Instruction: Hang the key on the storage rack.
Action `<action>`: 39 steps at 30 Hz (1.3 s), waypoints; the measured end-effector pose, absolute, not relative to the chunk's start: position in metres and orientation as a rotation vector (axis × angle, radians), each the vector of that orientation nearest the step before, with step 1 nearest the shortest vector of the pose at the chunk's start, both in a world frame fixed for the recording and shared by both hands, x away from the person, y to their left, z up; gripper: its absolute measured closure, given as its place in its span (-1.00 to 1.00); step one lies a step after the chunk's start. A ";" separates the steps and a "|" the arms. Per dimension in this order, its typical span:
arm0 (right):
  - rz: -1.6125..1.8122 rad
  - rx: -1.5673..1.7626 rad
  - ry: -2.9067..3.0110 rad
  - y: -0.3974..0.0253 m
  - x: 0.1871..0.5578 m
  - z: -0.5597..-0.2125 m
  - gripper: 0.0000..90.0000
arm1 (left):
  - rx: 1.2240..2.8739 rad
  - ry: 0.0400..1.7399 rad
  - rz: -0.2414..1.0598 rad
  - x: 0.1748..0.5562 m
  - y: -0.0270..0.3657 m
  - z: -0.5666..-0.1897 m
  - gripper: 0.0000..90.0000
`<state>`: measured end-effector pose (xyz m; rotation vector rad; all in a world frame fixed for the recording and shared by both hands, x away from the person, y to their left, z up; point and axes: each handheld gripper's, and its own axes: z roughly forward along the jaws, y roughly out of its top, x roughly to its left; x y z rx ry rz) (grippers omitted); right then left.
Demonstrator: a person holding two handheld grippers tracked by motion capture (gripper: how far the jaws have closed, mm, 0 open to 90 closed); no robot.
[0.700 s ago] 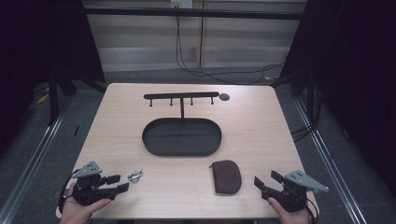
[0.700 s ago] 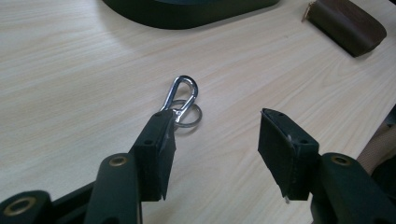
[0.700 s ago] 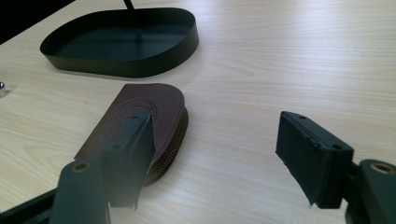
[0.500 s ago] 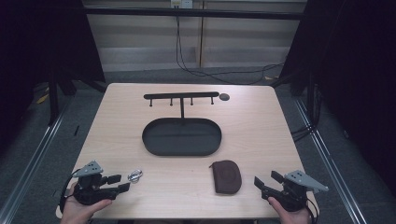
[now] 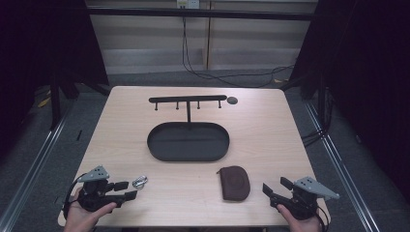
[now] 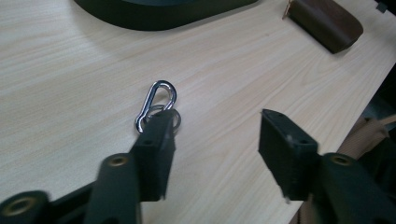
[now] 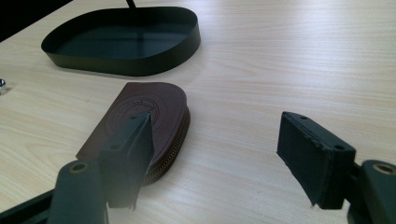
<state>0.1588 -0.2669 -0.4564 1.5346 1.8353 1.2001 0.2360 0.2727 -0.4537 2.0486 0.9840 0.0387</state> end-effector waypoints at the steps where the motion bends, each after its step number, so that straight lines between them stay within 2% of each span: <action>1: 1.197 1.533 1.841 -0.266 0.159 -0.457 -0.40 | 2.045 0.986 0.021 0.237 0.272 -0.453 0.01; 3: 1.197 1.535 1.842 -0.267 0.160 -0.457 -0.40 | 2.058 0.998 -0.008 0.240 0.270 -0.453 -0.01; 8: 1.213 1.525 1.864 -0.266 0.162 -0.457 -0.40 | 2.137 1.005 0.084 0.242 0.264 -0.446 -0.02; 13: 1.214 1.516 1.877 -0.265 0.161 -0.457 -0.41 | 2.189 0.984 0.114 0.248 0.258 -0.440 -0.03; 22: 1.218 1.522 1.913 -0.265 0.164 -0.459 -0.43 | 2.248 0.990 0.119 0.269 0.248 -0.431 0.18; 25: 1.213 1.519 1.919 -0.264 0.165 -0.460 -0.44 | 2.317 0.988 0.140 0.274 0.246 -0.431 0.18; 30: 1.215 1.523 1.923 -0.264 0.164 -0.460 -0.45 | 2.328 0.986 0.170 0.278 0.241 -0.430 0.21; 39: 1.199 1.519 1.946 -0.262 0.166 -0.461 -0.45 | 2.419 0.988 0.134 0.293 0.232 -0.437 0.23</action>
